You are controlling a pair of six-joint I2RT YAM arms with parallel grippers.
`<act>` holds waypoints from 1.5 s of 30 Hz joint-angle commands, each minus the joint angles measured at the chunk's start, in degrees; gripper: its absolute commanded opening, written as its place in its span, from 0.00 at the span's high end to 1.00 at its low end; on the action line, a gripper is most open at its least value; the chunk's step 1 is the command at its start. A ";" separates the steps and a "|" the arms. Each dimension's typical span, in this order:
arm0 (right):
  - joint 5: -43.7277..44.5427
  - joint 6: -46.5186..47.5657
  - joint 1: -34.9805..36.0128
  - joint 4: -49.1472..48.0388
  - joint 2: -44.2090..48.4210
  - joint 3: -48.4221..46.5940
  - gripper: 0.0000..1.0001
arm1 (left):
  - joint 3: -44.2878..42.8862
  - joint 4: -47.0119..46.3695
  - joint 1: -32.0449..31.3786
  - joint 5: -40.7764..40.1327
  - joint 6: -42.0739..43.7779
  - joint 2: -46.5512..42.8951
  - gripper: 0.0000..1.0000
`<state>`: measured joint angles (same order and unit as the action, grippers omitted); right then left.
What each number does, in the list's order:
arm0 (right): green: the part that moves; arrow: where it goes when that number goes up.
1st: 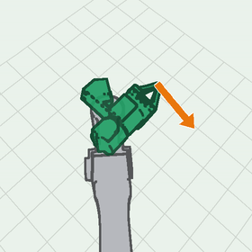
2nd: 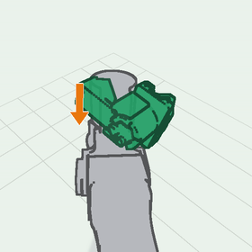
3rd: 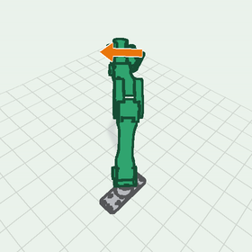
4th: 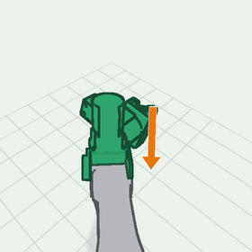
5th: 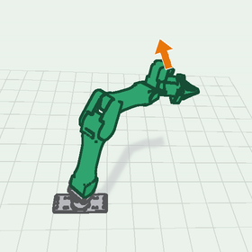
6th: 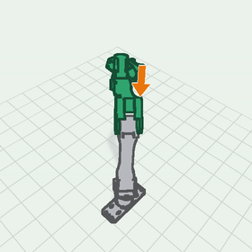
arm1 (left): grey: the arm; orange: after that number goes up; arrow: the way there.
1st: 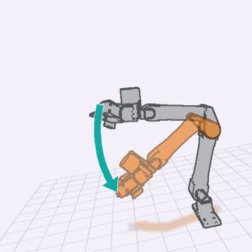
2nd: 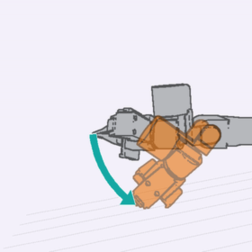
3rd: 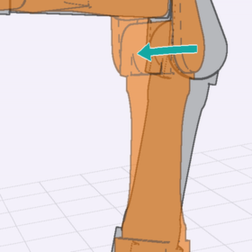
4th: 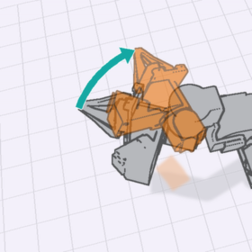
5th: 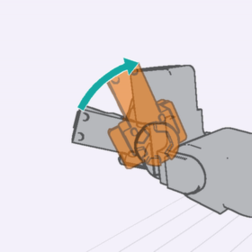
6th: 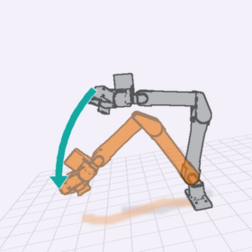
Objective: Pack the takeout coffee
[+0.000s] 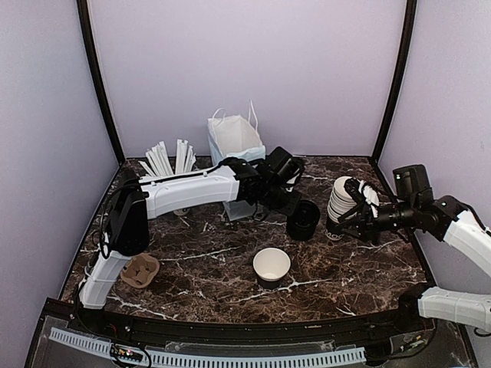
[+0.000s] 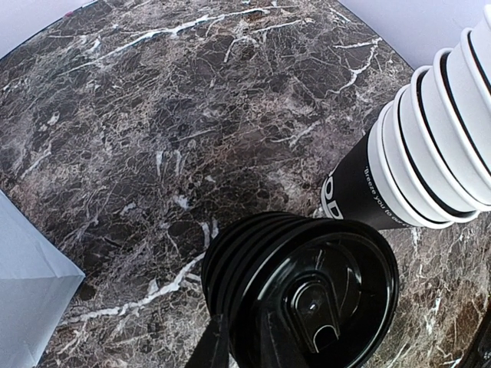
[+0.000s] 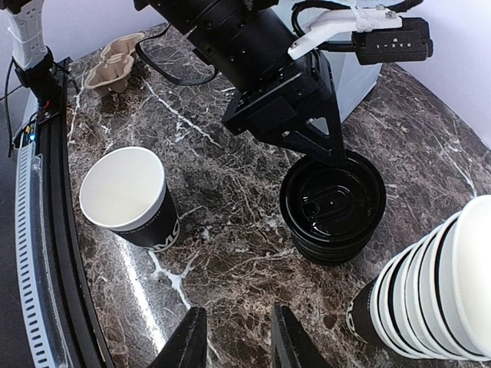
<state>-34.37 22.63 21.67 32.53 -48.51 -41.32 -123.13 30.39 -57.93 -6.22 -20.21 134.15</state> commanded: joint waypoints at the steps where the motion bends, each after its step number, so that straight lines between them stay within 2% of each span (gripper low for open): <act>1: -1.05 0.44 -0.27 -1.51 0.52 0.71 0.69 | -2.12 1.36 -0.09 0.46 -0.44 0.20 0.85; 6: -1.05 0.40 -0.28 -1.51 0.64 0.71 0.70 | -3.18 2.14 -0.02 0.40 -0.45 1.02 0.86; 13: -1.02 0.39 -0.30 -1.54 0.88 0.72 0.69 | -4.49 3.37 -0.07 0.27 -0.27 2.04 0.81; 22: -0.90 0.35 -0.29 -1.53 1.20 0.72 0.69 | -5.72 4.38 -0.08 -0.20 -0.27 2.17 0.85; 26: -0.83 0.31 -0.30 -1.56 1.30 0.80 0.69 | -7.39 5.34 -0.08 -0.12 0.00 1.92 0.90; 40: -0.36 0.13 -0.37 -1.84 1.71 0.93 0.69 | -6.75 4.29 -0.30 -1.04 1.89 -1.03 0.89; 45: 3.60 -0.41 -0.34 -3.44 1.23 1.05 0.70 | -5.92 3.75 0.39 0.30 1.84 -1.16 0.89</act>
<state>-33.91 22.59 21.65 32.10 -47.53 -40.88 -129.32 34.37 -58.02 -6.68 -19.09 137.03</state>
